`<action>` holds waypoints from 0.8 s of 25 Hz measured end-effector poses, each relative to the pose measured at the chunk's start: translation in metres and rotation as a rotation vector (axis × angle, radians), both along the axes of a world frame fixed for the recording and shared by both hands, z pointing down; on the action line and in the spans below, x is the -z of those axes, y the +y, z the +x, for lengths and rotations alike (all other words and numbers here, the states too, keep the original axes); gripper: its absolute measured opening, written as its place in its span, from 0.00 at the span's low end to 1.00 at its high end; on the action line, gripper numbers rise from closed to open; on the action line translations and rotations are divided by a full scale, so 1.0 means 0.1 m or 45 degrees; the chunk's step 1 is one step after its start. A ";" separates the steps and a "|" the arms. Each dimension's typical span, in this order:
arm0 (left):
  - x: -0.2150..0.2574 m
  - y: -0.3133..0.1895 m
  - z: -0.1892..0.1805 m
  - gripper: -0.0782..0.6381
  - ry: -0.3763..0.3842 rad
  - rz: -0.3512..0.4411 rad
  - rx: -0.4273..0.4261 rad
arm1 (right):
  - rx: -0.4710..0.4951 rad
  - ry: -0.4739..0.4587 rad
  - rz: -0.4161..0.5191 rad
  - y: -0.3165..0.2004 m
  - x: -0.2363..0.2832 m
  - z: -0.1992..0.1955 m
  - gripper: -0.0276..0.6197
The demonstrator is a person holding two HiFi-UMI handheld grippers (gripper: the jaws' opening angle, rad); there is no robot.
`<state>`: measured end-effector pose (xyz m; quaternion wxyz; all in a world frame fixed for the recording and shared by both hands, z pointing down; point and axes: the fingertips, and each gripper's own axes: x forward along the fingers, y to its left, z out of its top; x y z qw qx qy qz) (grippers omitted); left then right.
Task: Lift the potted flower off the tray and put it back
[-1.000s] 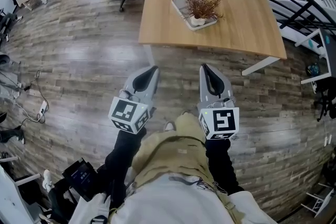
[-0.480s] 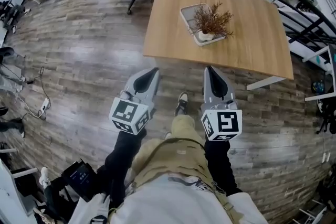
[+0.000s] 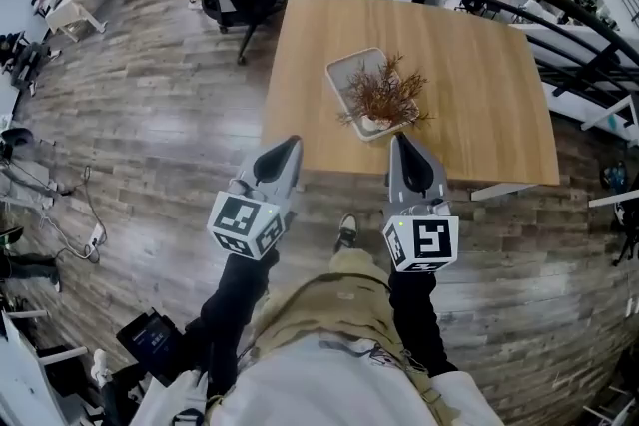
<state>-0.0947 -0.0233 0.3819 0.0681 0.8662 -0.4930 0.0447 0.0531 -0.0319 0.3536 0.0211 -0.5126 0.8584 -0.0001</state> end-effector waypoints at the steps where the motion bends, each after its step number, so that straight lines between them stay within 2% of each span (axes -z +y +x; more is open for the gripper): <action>1: 0.00 -0.11 0.07 0.11 -0.007 -0.005 -0.010 | 0.000 0.004 -0.003 -0.10 -0.01 0.06 0.05; 4: 0.01 -0.45 0.24 0.11 -0.030 -0.008 -0.027 | 0.001 0.011 -0.008 -0.41 -0.05 0.20 0.05; 9: -0.01 -0.90 0.50 0.11 -0.053 -0.004 -0.064 | 0.020 -0.044 -0.072 -0.85 -0.20 0.39 0.05; 14: -0.05 -1.25 0.63 0.11 -0.055 -0.013 -0.072 | 0.047 -0.004 -0.083 -1.14 -0.24 0.48 0.05; 20: -0.24 -1.52 0.83 0.11 -0.053 -0.062 -0.106 | 0.032 0.030 -0.179 -1.35 -0.51 0.61 0.05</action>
